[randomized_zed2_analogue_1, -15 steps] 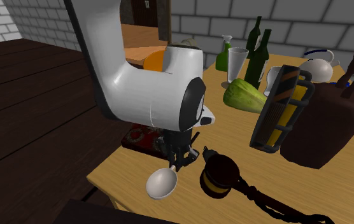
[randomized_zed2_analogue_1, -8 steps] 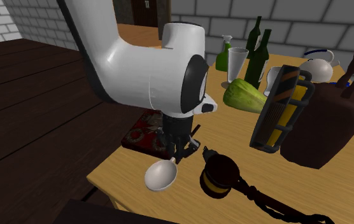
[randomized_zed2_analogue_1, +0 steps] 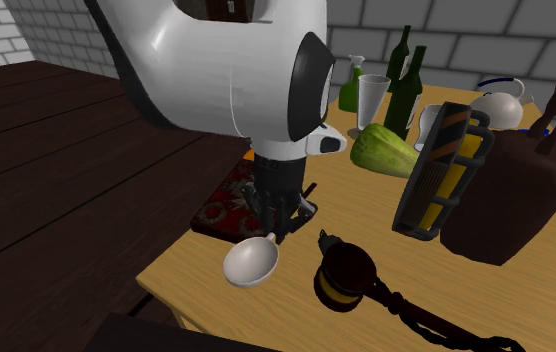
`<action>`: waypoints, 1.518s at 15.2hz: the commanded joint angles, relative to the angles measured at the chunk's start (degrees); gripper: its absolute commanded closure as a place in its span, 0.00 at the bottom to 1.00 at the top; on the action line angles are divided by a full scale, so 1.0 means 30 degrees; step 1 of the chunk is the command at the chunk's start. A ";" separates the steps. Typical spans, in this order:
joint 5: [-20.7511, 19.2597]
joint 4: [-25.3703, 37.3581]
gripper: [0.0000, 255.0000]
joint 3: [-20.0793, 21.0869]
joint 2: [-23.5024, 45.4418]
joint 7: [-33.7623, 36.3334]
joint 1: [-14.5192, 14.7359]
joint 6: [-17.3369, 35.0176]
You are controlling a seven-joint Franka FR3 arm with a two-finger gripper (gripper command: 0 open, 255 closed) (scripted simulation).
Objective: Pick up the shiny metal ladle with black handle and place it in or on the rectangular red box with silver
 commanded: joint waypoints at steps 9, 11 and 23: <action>-0.0169 0.2624 1.00 0.0618 0.0320 0.1572 0.0713 -0.2251; -0.0245 0.4009 1.00 0.0865 0.1210 0.2242 0.1058 -0.2715; -0.0796 1.0282 1.00 0.1437 0.5873 0.4640 0.2486 -0.4220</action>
